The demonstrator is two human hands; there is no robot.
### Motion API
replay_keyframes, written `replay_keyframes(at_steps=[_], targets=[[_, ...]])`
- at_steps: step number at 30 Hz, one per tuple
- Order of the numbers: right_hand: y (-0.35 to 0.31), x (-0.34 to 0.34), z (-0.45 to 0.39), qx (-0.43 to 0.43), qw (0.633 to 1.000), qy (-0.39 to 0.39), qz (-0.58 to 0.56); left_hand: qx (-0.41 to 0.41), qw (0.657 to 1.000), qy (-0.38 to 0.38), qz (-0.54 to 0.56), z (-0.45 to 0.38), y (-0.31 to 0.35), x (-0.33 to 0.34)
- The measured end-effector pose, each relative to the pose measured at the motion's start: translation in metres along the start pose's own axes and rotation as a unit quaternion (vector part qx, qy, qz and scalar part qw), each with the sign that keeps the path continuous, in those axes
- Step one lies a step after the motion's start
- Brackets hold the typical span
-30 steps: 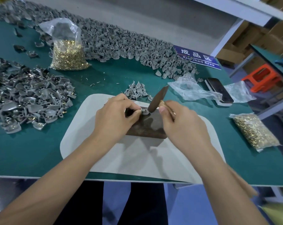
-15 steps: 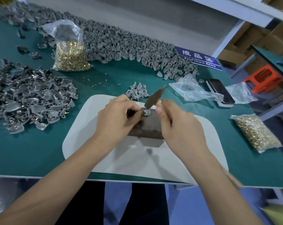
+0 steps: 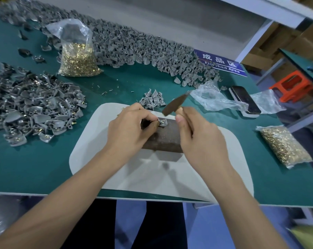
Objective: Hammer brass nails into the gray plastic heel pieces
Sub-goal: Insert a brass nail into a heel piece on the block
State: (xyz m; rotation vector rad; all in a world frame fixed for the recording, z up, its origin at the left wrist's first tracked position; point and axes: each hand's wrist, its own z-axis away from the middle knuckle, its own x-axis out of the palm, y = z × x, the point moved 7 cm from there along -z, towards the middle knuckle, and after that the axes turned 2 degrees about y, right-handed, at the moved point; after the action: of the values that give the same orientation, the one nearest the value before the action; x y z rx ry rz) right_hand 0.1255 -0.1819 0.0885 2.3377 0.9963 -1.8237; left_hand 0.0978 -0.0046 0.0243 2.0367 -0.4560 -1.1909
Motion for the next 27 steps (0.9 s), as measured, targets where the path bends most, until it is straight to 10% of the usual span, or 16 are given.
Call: replay_keyframes(at_steps=[6, 15, 27], targets=[[0.019, -0.012, -0.007, 0.053, 0.995, 0.029, 0.085, -0.007, 1.0, -0.002, 0.008, 0.0, -0.002, 0.001], [0.025, -0.01, -0.023, 0.064, 0.994, -0.044, -0.076, 0.023, 0.997, -0.049, 0.048, -0.002, 0.001, -0.002], [0.026, 0.0, -0.014, 0.02, 0.99, -0.059, -0.129, -0.005, 0.996, 0.066, 0.056, 0.003, -0.001, -0.029]])
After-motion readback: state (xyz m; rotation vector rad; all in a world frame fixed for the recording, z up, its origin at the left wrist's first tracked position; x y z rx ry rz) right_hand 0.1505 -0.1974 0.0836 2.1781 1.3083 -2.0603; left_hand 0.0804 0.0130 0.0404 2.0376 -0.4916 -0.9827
